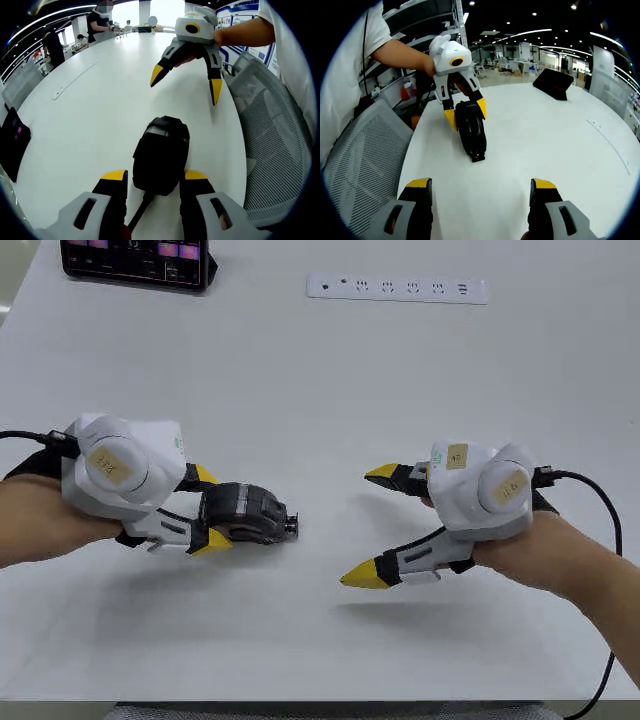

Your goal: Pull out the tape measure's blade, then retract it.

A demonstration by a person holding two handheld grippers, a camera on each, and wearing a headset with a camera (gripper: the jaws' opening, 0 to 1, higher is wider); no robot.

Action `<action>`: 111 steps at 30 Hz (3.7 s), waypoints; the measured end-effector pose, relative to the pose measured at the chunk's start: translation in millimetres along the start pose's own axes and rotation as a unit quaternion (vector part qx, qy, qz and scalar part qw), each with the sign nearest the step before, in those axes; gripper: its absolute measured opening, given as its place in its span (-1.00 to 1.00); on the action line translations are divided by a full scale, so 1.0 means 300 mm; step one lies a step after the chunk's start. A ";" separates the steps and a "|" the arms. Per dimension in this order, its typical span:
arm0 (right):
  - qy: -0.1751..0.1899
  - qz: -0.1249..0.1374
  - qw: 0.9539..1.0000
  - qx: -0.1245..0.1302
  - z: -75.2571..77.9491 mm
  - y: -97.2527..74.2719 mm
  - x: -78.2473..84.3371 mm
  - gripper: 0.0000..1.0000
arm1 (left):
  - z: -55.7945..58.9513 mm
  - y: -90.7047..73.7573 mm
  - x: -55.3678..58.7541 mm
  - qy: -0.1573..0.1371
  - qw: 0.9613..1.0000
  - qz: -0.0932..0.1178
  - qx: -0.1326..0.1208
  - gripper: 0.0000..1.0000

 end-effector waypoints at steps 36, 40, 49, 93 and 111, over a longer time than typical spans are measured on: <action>-0.028 0.030 0.999 0.001 0.017 0.109 -0.027 -0.05 | 0.005 0.017 0.006 0.005 1.000 0.001 -0.012 -0.45; -0.034 0.031 0.999 -0.005 0.015 0.129 -0.026 -0.14 | 0.003 0.017 0.007 0.001 1.000 0.002 -0.012 -0.45; -0.051 0.039 0.998 -0.010 0.021 0.163 -0.044 -0.32 | 0.002 0.019 0.007 0.002 1.000 -0.001 -0.012 -0.45; -0.082 0.055 0.995 -0.032 0.008 0.233 -0.055 -0.78 | 0.004 0.018 0.007 0.005 1.000 -0.002 -0.011 -0.45; -0.084 0.051 0.995 -0.030 0.011 0.229 -0.053 -0.82 | -0.002 0.019 0.010 0.011 1.000 -0.007 -0.012 -0.46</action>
Point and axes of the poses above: the centre of the closed fingertips' face, and the gripper's own axes: y roughly forward along the fingers, z roughly to its right, x roughly out of its underside, the point moved 4 cm from there along -y, roughly backward along the fingers, and after that the axes turned 15 degrees about -y, right-handed, at the moved point
